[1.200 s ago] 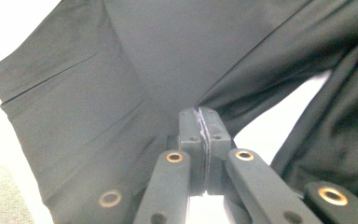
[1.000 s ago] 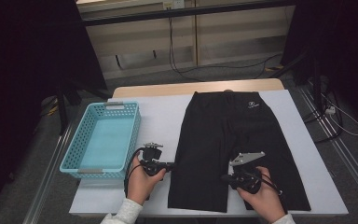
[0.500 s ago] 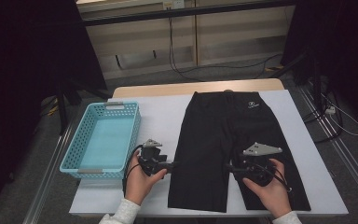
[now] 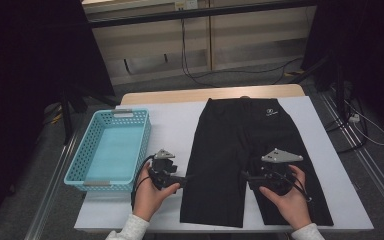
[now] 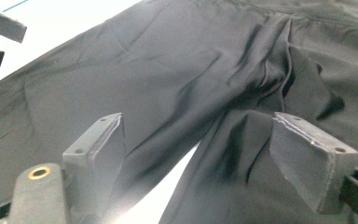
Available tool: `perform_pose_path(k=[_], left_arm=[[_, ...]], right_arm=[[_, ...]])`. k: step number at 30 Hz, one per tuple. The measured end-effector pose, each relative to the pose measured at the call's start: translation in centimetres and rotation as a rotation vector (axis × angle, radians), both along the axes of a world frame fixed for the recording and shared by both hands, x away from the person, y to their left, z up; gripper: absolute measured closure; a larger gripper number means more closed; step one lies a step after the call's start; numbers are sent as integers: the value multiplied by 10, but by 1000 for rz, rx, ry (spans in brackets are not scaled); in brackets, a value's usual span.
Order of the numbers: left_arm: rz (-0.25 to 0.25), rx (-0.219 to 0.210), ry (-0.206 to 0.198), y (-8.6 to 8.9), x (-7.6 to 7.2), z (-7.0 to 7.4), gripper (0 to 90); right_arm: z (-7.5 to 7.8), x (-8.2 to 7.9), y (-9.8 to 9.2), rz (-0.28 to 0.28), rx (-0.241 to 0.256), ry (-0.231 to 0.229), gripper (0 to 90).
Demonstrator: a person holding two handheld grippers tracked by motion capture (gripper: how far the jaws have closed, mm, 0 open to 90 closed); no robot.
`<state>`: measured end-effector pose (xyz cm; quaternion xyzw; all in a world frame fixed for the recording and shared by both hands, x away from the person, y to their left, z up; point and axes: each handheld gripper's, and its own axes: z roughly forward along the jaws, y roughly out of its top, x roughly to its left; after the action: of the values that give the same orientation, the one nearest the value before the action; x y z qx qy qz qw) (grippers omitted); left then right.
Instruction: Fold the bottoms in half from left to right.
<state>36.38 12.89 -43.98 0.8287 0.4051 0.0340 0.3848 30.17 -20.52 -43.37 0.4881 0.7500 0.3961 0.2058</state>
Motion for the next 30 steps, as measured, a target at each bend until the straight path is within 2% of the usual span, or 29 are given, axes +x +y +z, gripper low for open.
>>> perform_pose_path(k=[8, 11, 15, 19, 21, 23, 26, 28, 30], left_arm=[[-4, 10, -3, 0, -4, 0, 194], [-10, 12, 2, -1, -4, -2, 225], [-19, 33, 3, -4, -5, -6, 233], [-26, 57, -16, -8, -7, -9, 255], [-27, 47, -7, -10, -9, -9, 305], [-29, 52, -3, -13, -12, -8, 412], [-33, 46, 12, -16, -14, -8, 473], [-40, 22, 28, -18, -16, -9, 558], [-37, 24, 24, -21, -18, -9, 627]], right_arm=[[0, 2, 2, 7, 8, -11, 173], [0, 1, 1, 7, 10, -10, 173], [-1, 2, 0, 5, 15, -4, 174], [-1, 1, -1, 7, 17, 0, 174], [-2, 1, 1, 9, 18, 2, 174], [-2, 0, 2, 14, 14, 6, 174], [-2, 0, 3, 19, 14, 5, 174], [-2, -1, 3, 22, 15, 5, 174], [-3, -1, 4, 22, 12, 6, 175]])
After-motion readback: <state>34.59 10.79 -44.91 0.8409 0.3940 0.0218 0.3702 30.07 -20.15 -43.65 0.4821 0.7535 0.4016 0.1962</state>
